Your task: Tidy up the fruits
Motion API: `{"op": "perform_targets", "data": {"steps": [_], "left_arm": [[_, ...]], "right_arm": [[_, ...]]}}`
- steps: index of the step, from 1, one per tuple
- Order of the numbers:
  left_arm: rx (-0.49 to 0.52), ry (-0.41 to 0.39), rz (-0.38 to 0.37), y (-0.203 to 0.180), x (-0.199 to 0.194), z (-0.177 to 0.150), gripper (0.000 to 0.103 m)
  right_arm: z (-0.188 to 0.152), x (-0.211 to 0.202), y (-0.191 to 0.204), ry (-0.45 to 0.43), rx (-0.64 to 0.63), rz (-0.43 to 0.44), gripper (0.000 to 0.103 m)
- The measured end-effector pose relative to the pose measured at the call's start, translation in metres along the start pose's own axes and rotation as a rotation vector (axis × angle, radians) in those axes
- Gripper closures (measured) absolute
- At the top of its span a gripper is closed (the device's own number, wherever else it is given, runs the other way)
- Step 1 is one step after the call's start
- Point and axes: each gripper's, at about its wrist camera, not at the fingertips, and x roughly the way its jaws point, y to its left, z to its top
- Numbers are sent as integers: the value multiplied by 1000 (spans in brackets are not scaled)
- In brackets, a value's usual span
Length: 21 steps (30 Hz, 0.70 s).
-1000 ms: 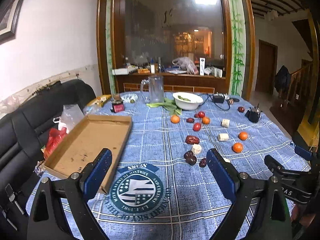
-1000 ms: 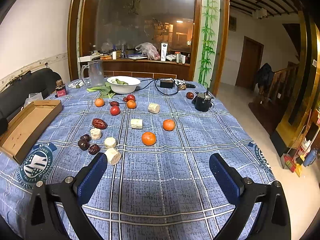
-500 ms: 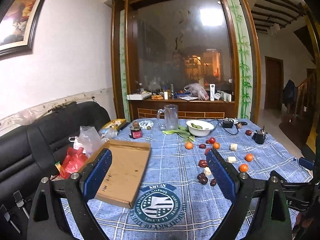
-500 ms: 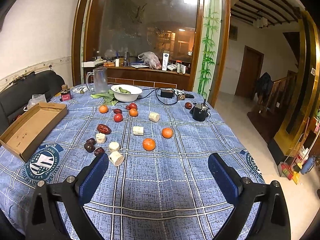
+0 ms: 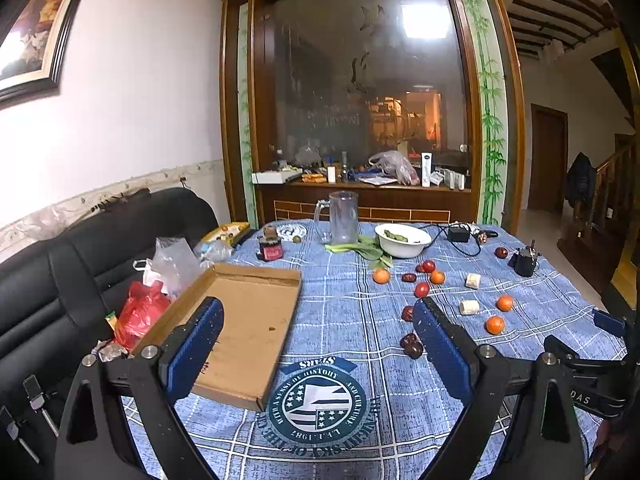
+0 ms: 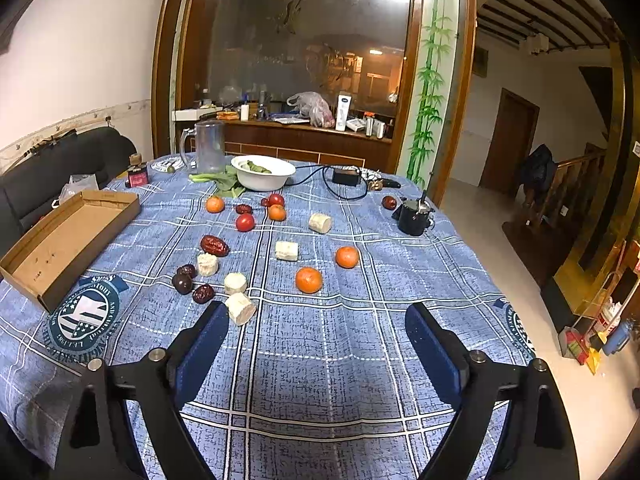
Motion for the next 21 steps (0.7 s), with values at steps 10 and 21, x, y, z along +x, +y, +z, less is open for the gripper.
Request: {"op": "perform_targets", "data": {"steps": [10, 21], "left_arm": [[-15, 93, -30, 6, 34, -14, 8], [15, 207, -99, -6, 75, -34, 8]], "right_arm": [[-4, 33, -15, 102, 70, 97, 32], [-10, 63, -2, 169, 54, 185, 40]]}}
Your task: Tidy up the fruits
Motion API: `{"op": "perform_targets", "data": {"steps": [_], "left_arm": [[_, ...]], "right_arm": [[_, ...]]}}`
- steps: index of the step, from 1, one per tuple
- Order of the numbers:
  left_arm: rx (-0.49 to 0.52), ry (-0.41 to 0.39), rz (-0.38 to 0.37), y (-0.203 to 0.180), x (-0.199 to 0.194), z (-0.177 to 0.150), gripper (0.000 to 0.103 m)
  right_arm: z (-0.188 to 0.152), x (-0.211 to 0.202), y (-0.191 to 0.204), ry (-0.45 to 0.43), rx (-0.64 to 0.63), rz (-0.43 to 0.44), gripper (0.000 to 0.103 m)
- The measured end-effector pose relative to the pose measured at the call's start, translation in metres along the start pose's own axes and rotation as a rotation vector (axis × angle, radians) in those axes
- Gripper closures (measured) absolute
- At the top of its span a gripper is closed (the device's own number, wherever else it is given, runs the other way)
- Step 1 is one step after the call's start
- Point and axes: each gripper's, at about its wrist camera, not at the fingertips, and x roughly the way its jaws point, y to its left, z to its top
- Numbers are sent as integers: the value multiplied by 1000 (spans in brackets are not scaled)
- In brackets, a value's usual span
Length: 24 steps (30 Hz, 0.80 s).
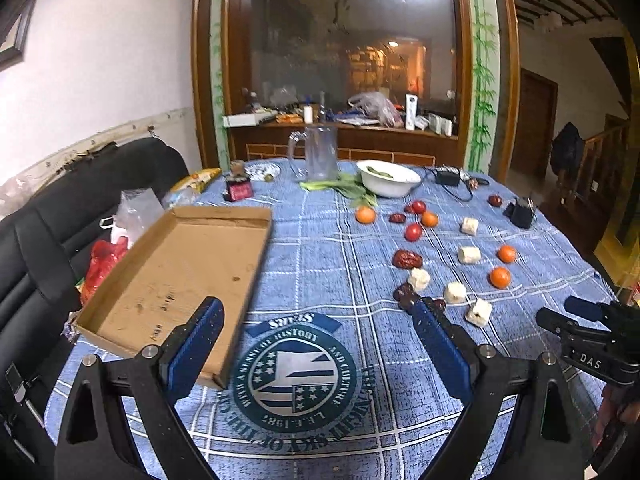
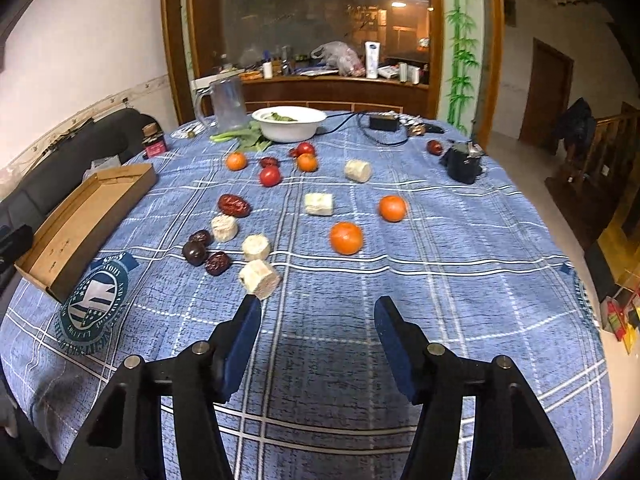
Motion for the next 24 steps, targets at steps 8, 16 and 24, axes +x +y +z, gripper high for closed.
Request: {"op": "perform_targets", "data": {"steps": [8, 16, 24], "left_arm": [[16, 95, -64, -5, 36, -5, 22], [43, 121, -94, -17, 58, 0, 22], [117, 120, -104, -48, 87, 22, 22]], "right_arm": [[7, 25, 7, 40, -27, 44, 42], [13, 41, -3, 60, -20, 47, 42], [31, 54, -26, 65, 19, 19, 42]]}}
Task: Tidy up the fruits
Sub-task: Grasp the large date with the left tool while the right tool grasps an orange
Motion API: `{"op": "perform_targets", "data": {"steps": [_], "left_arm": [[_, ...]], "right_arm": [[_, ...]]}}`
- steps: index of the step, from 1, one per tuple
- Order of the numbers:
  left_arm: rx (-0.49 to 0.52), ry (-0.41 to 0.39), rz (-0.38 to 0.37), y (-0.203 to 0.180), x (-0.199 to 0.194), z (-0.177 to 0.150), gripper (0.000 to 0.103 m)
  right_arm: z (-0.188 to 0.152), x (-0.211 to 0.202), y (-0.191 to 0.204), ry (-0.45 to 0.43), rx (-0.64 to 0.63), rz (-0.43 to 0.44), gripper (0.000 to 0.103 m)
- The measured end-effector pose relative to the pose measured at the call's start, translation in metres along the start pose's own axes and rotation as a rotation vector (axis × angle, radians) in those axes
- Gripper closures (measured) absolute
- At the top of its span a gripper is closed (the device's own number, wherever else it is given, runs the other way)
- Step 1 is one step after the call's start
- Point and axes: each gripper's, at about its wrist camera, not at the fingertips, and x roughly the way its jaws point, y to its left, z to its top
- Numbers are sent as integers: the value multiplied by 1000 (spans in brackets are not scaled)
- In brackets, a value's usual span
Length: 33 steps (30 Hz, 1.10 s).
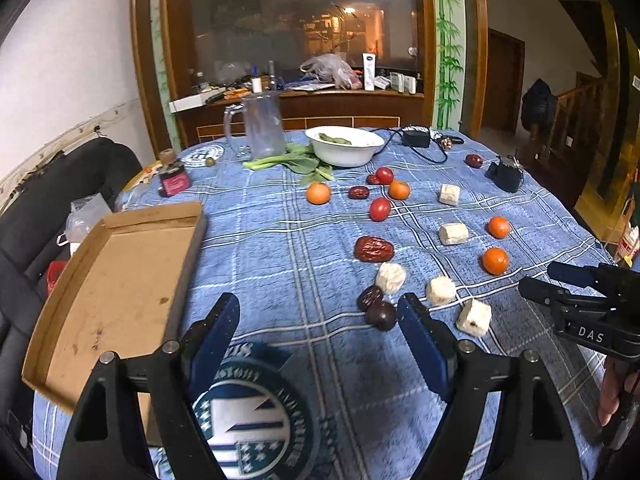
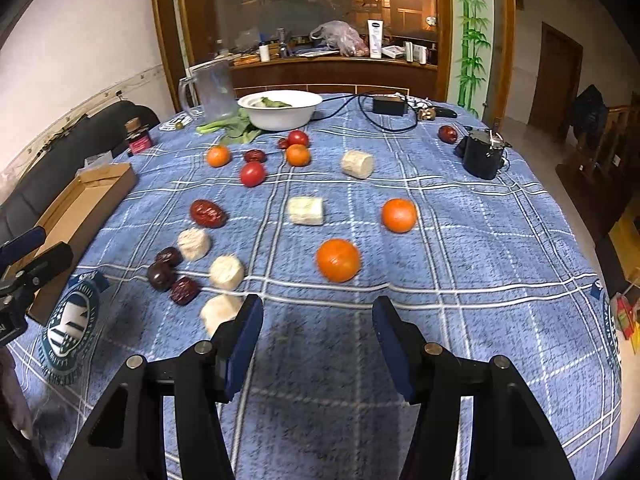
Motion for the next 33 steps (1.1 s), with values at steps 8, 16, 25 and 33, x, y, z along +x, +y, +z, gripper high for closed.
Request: {"op": "perform_targets", "data": {"steps": [8, 16, 25, 33], "left_arm": [[8, 44, -12, -12, 22, 12, 22], [-16, 48, -25, -4, 27, 44, 22], [-34, 46, -72, -2, 62, 99, 22], [-81, 177, -248, -11, 121, 78, 29]], "right_arm": [[10, 12, -11, 18, -1, -19, 42], [24, 12, -22, 14, 11, -32, 42], [37, 25, -43, 30, 68, -9, 42], [34, 51, -36, 77, 52, 42, 49]]}}
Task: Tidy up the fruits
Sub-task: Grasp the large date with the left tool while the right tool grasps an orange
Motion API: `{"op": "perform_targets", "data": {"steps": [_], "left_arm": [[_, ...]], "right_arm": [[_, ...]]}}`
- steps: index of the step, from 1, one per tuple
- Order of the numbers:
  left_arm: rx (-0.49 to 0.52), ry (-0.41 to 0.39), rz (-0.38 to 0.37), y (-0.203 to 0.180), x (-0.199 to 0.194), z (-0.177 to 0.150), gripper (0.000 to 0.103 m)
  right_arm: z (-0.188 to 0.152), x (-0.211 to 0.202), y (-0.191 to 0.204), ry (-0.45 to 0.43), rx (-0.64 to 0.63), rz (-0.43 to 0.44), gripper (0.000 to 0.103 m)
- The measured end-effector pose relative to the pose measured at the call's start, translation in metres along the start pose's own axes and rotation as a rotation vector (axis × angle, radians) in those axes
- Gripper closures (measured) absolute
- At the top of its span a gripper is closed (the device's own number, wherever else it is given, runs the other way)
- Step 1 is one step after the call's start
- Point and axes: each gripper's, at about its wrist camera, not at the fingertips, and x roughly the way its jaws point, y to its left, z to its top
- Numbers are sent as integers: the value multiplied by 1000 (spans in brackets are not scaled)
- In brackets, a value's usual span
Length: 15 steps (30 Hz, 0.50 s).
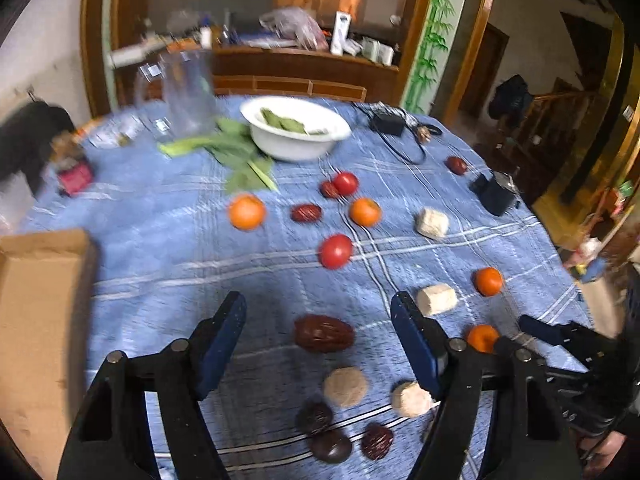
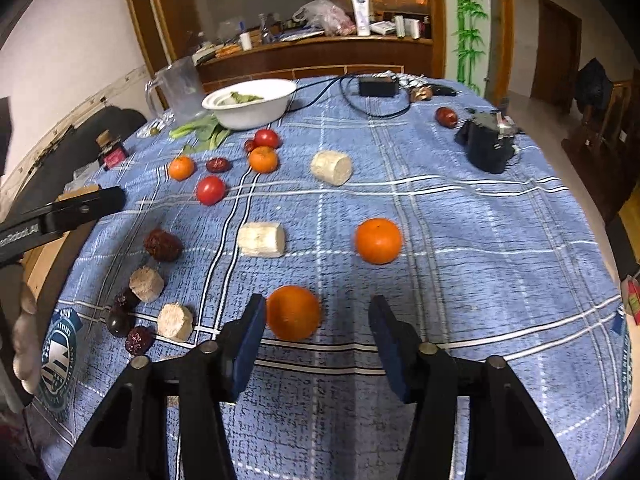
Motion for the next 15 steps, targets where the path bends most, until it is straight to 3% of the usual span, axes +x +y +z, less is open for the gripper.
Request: {"op": "perform_targets", "data": {"steps": [3, 7, 12, 15], "left_arm": [[-18, 35, -46, 2, 20, -4, 29], [1, 77, -33, -1, 41, -6, 32], [11, 146, -30, 0, 62, -10, 50], [65, 138, 2, -8, 62, -13, 60]], "right_arm": [[0, 8, 3, 10, -8, 10, 52], [0, 17, 9, 24, -19, 21, 53], [-2, 24, 14, 40, -37, 14, 61], [-3, 27, 13, 44, -36, 15, 67]]}}
